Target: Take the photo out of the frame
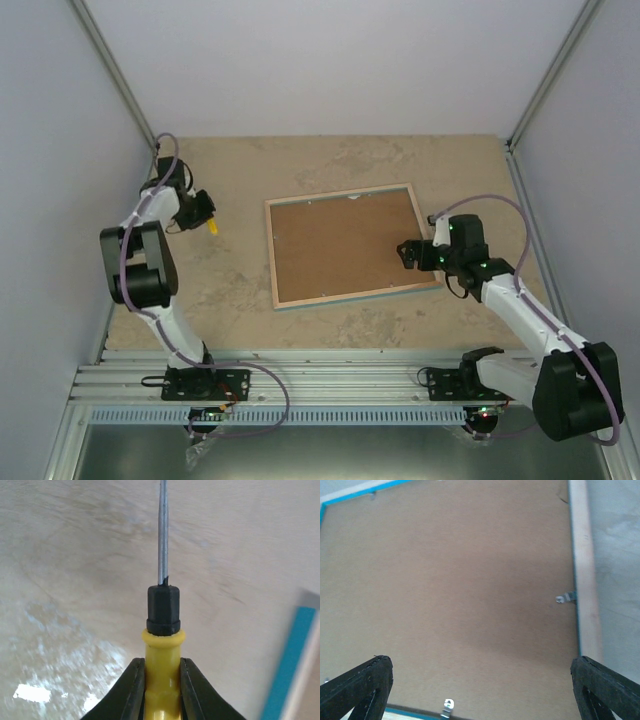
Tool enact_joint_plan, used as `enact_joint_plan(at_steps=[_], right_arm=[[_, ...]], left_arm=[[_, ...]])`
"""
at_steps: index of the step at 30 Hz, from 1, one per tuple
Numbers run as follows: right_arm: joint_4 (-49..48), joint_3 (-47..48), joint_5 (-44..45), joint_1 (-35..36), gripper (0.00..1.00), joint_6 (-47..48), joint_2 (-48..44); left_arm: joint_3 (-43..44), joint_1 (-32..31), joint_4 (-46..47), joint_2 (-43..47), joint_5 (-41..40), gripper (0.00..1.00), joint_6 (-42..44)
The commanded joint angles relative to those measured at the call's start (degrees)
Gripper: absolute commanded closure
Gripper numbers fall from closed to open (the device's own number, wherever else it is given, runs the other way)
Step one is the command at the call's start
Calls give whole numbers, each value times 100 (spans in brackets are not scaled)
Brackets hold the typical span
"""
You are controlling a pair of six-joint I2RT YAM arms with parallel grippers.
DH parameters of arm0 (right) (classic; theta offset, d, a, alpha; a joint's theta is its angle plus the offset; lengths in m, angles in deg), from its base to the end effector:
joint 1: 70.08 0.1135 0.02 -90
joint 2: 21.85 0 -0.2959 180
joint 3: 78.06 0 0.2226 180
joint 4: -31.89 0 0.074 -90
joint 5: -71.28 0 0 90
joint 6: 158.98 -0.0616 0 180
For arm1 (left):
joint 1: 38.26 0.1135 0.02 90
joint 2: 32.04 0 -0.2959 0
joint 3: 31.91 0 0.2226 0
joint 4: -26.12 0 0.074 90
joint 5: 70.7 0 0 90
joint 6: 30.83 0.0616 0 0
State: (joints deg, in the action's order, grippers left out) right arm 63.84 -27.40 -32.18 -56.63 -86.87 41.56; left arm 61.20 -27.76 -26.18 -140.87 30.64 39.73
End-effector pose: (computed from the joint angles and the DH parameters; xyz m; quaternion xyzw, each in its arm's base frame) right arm 0.1910 0.0604 0.2348 -0.0096 0.9176 0.2074 0.3390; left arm 0.3759 0.0574 0.2086 -0.2341 0.9486 -0.1115 0.1816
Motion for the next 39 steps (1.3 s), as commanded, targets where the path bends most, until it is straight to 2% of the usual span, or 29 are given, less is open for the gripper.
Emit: enact_joint_plan(at_steps=[1, 9, 14, 23, 31, 39], right_arm=[[-158, 242, -19, 398, 2, -205, -172], [-471, 473, 91, 1317, 2, -558, -270], [-969, 484, 211, 1922, 2, -860, -362], [-1855, 508, 605, 2931, 2, -1142, -227], [-2420, 753, 892, 3696, 3, -1059, 106], [-2936, 1021, 1151, 4281, 7, -916, 610]], left_arm=[[-591, 13, 500, 947, 875, 100, -572], [-1771, -251, 1007, 2671, 1375, 100, -1328], [-2658, -950, 1768, 3638, 1652, 100, -2296], [-3818, -2116, 2987, 5000, 1366, 100, -3887], [-4467, -2837, 4041, 5702, 1132, 100, -4687], [-4801, -3448, 4853, 5766, 834, 100, -5273]])
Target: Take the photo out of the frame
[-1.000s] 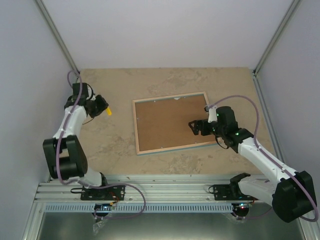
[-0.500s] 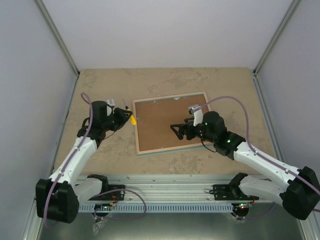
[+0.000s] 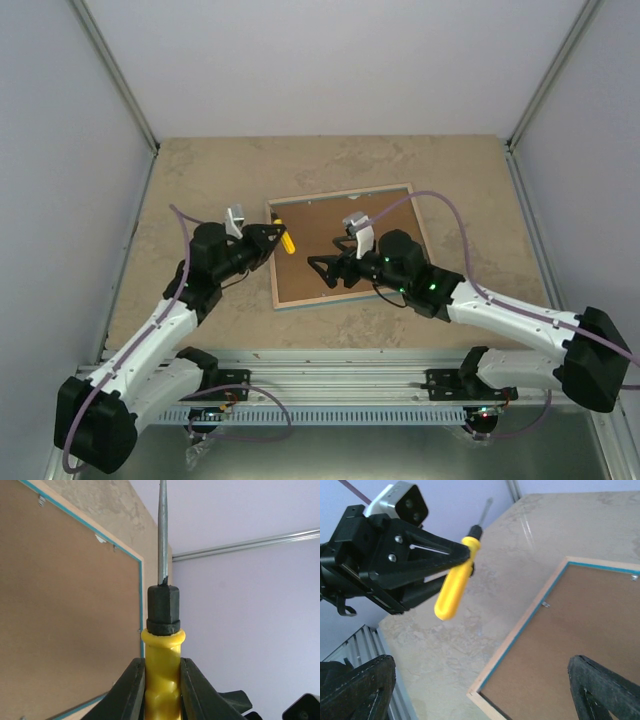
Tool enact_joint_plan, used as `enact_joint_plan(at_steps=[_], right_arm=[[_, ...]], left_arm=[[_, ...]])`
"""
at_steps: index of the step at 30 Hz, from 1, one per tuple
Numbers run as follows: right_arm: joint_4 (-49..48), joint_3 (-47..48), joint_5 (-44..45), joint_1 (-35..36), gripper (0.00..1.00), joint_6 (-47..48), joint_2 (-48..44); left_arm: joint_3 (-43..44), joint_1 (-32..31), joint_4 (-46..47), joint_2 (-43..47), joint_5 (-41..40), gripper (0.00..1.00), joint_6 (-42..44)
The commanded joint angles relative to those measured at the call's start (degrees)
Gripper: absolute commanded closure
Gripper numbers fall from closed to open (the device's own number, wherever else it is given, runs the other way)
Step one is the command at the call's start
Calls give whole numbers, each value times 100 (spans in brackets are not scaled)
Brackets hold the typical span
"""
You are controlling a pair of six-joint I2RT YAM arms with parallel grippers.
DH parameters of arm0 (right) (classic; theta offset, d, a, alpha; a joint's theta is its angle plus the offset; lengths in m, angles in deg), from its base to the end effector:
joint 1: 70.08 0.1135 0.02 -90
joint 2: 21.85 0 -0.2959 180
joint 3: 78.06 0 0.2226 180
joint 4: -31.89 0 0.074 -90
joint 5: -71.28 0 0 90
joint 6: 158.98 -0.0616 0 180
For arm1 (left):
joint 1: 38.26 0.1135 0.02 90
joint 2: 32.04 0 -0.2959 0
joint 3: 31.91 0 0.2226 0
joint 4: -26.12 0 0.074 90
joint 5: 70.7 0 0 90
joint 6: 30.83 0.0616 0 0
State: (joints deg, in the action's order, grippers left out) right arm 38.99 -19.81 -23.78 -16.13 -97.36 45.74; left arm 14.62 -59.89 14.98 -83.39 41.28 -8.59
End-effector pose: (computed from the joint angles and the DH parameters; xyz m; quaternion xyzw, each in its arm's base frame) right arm 0.1467 0.2107 0.3126 -0.2028 0.7745 0.4203 0.4270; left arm 0.1617 -0.0889 0.2898 -0.2015 0.7661 -0.5239 0.3131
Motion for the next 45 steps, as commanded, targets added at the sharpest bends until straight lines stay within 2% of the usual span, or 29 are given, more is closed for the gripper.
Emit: enact_joint_plan(at_steps=[1, 14, 17, 23, 28, 33, 36, 38, 42, 45], right_arm=[[-455, 322, 373, 284, 8, 184, 280], [-922, 487, 1117, 513, 29, 374, 826], [-967, 531, 1196, 512, 37, 381, 926], [-1031, 541, 1285, 511, 60, 329, 1054], [-1045, 528, 1300, 516, 64, 292, 1115], [-1016, 530, 1271, 514, 79, 273, 1146], [-998, 519, 1214, 513, 92, 254, 1115], [-964, 513, 1169, 511, 99, 263, 1070], [-830, 479, 1113, 512, 100, 385, 882], [-610, 463, 1038, 511, 99, 495, 733]], left_arm=[[-145, -346, 777, 1, -306, 100, -480], [16, -828, 1188, -375, -589, 100, -877], [-12, -880, 1377, -486, -512, 100, -996], [13, -927, 1393, -487, -528, 100, -984], [-64, -928, 1400, -378, -565, 100, -1052], [-124, -928, 1456, -306, -548, 99, -1140], [-162, -923, 1458, -266, -558, 94, -1182], [-201, -925, 1458, -221, -573, 86, -1226], [-242, -927, 1348, -68, -742, 66, -1225], [-250, -922, 1255, 91, -878, 56, -1212]])
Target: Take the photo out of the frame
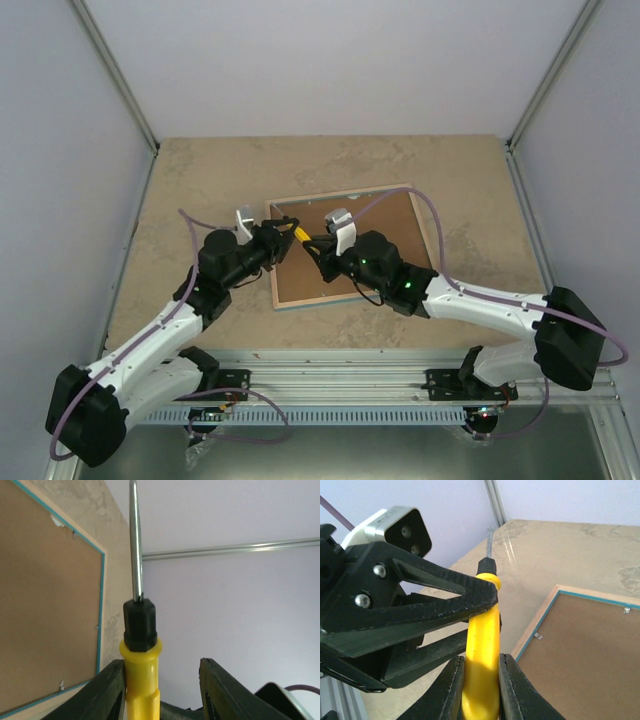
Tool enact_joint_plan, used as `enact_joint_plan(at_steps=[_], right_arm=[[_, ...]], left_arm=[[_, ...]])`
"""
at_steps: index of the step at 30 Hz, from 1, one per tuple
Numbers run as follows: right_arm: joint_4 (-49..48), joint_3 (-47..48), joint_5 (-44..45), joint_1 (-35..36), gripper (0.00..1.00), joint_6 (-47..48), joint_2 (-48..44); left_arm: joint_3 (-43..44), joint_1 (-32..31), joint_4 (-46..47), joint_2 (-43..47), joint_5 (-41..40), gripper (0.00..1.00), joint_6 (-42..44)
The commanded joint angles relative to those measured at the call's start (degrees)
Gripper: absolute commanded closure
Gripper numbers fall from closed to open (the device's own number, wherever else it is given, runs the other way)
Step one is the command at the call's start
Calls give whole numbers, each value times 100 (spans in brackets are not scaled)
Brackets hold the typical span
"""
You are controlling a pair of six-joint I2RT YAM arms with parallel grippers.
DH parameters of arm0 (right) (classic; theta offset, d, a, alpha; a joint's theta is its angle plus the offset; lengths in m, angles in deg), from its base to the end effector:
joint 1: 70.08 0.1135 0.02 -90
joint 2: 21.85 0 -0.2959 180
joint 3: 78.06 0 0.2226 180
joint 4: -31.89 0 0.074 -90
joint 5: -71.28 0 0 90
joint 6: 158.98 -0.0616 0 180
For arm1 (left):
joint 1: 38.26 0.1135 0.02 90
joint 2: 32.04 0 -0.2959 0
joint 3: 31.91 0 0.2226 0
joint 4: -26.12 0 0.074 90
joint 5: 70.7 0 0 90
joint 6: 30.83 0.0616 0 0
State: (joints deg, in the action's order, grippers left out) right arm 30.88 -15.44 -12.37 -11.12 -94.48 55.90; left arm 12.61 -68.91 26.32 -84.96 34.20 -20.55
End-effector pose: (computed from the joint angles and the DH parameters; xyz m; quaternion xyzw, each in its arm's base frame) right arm 0.1622 0.2563 0.3116 -0.1941 0.7639 0.3803 0.4839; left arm 0.1588 -0.1125 0.2980 -0.2340 0.7171 -0.5890 0.2902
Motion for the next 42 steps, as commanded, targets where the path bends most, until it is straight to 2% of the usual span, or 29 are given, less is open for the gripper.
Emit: enact_joint_plan(at_steps=[1, 5, 12, 18, 26, 28, 33, 37, 42], right_arm=[[287, 9, -140, 15, 99, 232, -338], [345, -123, -241, 13, 99, 277, -547], [499, -128, -431, 15, 99, 438, -638], [636, -160, -484, 11, 99, 603, -691], [509, -133, -468, 7, 99, 711, -601], [413, -143, -414, -4, 94, 736, -574], [154, -110, -415, -33, 77, 885, -338], [-42, -46, -472, -50, 72, 1048, -174], [-176, 40, -485, -98, 72, 1201, -10]], left_arm=[[-49, -5, 107, 282, -198, 54, -10], [-43, 23, 57, 272, -179, 49, -46], [-68, 180, 254, 99, 15, 49, -138], [-41, 291, 302, 49, 81, 62, -149], [-70, 296, 529, -154, 209, 95, -257], [-97, 297, 608, -188, 231, 100, -359], [-153, 288, 715, -216, 250, 100, -559], [-151, 290, 700, -227, 283, 100, -692], [-196, 293, 719, -193, 259, 100, -836]])
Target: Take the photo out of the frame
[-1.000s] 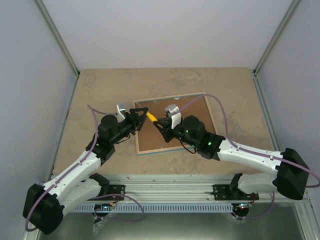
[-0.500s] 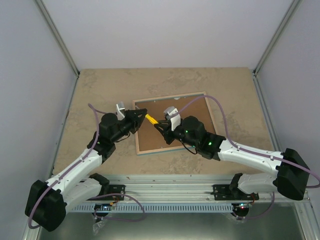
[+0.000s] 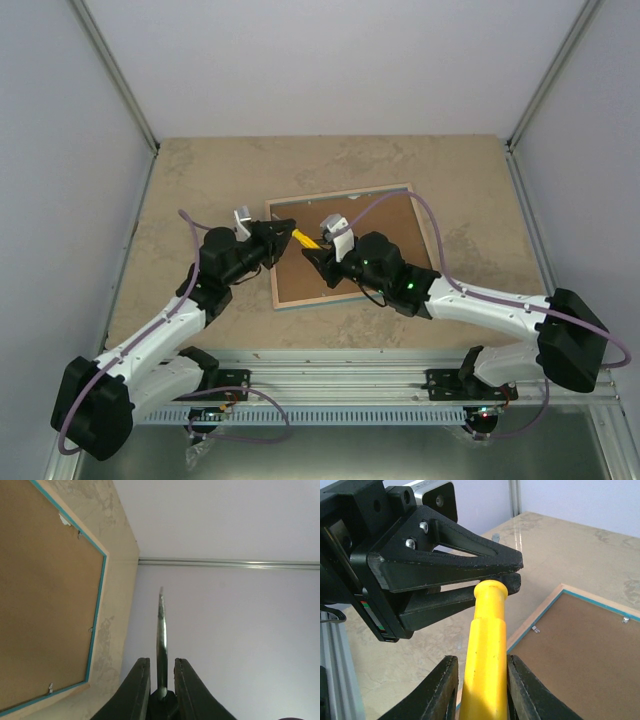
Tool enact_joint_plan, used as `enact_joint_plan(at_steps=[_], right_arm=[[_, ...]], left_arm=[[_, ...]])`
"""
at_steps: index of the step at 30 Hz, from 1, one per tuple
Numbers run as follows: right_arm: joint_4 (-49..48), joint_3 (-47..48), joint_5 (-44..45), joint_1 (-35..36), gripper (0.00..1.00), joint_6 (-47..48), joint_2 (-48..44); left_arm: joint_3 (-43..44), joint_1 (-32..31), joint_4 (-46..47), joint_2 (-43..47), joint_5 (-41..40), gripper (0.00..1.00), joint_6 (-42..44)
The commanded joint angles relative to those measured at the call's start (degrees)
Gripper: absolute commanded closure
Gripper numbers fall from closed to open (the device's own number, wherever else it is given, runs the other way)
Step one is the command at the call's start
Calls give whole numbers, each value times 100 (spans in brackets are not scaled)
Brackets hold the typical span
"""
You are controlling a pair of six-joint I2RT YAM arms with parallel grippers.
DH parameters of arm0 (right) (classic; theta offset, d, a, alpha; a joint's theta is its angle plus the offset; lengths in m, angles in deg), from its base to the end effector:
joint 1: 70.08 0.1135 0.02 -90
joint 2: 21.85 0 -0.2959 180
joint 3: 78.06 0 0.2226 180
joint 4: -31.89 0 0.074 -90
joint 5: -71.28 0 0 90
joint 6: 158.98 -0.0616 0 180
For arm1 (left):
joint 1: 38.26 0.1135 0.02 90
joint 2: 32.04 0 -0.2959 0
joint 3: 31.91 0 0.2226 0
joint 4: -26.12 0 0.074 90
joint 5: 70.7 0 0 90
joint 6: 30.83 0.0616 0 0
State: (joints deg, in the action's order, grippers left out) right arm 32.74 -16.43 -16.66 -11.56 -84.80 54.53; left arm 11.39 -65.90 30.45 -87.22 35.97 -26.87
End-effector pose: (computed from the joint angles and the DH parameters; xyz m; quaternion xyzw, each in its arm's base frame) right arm 0.1565 0.2514 0.3079 -0.2798 0.7457 0.3538 0.4903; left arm 0.1696 -0.1088 0.2931 -0.2797 0.6962 -0.6055 0.2654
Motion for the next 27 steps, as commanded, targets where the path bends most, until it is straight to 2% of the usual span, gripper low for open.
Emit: enact_joint_plan(at_steps=[1, 14, 20, 22, 27], right_arm=[[-385, 151, -69, -66, 72, 249, 145], [-561, 181, -159, -211, 73, 351, 183], [-535, 155, -197, -292, 89, 377, 171], [-526, 114, -193, -312, 91, 371, 163], [-557, 52, -473, -324, 74, 399, 132]], left_arm=[[-78, -13, 270, 41, 73, 100, -211], [-90, -6, 203, -114, 159, 100, -362], [-55, -13, 198, -178, 210, 100, -404], [-50, -12, 197, -177, 206, 100, -423], [-56, -6, 214, -199, 226, 100, -519]])
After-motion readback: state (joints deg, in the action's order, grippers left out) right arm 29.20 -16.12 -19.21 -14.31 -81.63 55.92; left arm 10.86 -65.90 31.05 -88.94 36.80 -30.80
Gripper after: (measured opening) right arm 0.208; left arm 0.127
